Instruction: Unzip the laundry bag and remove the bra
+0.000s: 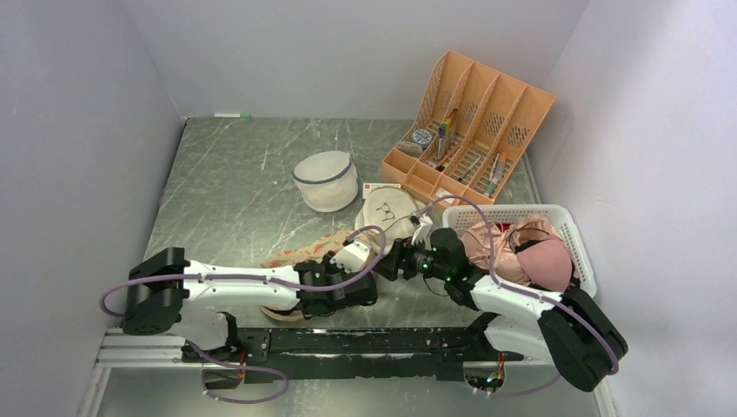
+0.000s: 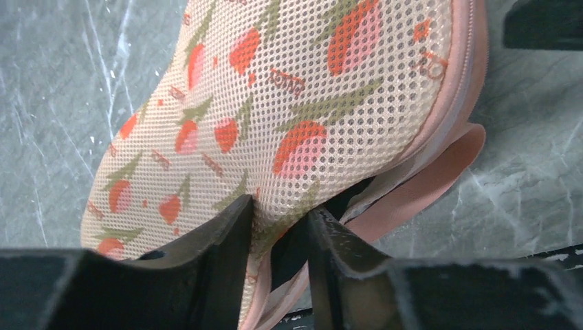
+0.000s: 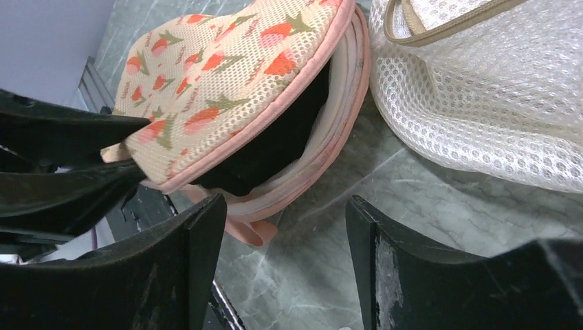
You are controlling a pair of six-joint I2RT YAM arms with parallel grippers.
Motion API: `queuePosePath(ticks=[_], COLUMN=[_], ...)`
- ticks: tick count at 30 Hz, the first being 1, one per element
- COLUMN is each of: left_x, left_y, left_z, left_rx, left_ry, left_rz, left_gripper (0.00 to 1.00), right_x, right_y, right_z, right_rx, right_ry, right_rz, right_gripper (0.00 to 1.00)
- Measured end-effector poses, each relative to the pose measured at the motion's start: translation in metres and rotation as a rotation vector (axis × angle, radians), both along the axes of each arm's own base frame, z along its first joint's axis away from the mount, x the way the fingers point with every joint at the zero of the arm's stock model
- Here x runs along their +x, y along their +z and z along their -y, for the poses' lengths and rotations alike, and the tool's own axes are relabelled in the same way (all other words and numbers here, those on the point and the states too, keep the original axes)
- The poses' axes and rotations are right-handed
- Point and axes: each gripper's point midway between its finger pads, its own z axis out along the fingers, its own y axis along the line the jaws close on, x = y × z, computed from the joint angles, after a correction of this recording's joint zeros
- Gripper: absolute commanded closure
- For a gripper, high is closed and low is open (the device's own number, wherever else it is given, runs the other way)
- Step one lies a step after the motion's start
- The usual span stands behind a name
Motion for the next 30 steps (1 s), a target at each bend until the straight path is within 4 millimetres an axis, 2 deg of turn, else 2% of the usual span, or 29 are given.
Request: queuePosePath(ticks=[2, 4, 8, 11, 13, 17, 21, 23, 24, 27, 29, 30], left_x=[0.001, 0.005, 0.023, 0.052, 0.077, 0.127, 0.161, 0.169, 0.172, 0.174, 0.173, 0.173], left_y=[0.006, 0.011, 0.021, 0.035, 0.047, 0.066, 0.072, 0.07, 0.067, 0.063, 0.063, 0.064], left_z=[0.001, -0.001, -0.011, -0.03, -0.048, -0.098, -0.156, -0.181, -0.196, -0.225, -0.232, -0.234], left_rx=[-0.02, -0.033, -0.05, -0.078, -0.115, -0.206, -0.261, -0.292, -0.318, -0.372, -0.392, -0.395], left_ry=[0.001, 0.011, 0.083, 0.184, 0.264, 0.447, 0.656, 0.733, 0.773, 0.835, 0.842, 0.836], left_rz=[0.011, 0.022, 0.042, 0.06, 0.068, 0.089, 0.082, 0.064, 0.042, -0.001, -0.016, -0.017], left_gripper=[0.78, 0.9, 0.91, 0.88, 0.84, 0.8, 0.74, 0.71, 0.65, 0.31, 0.08, 0.02], right_x=[0.001, 0.001, -0.001, -0.001, -0.003, -0.011, -0.027, -0.035, -0.038, -0.038, -0.033, -0.03], right_y=[-0.003, -0.004, -0.002, -0.001, -0.002, -0.007, -0.02, -0.027, -0.031, -0.041, -0.04, -0.04], right_z=[-0.003, -0.005, -0.007, -0.007, -0.007, -0.013, -0.028, -0.034, -0.037, -0.039, -0.043, -0.045], right_rx=[-0.005, -0.001, 0.014, 0.016, 0.012, 0.004, -0.023, -0.04, -0.047, -0.061, -0.058, -0.058], right_ry=[0.007, 0.016, 0.025, 0.023, 0.028, 0.053, 0.107, 0.127, 0.135, 0.129, 0.121, 0.117], right_rz=[-0.016, -0.026, -0.037, -0.033, -0.039, -0.059, -0.095, -0.112, -0.122, -0.146, -0.142, -0.14], right_gripper=[0.36, 0.36, 0.35, 0.33, 0.32, 0.31, 0.31, 0.32, 0.32, 0.33, 0.33, 0.34])
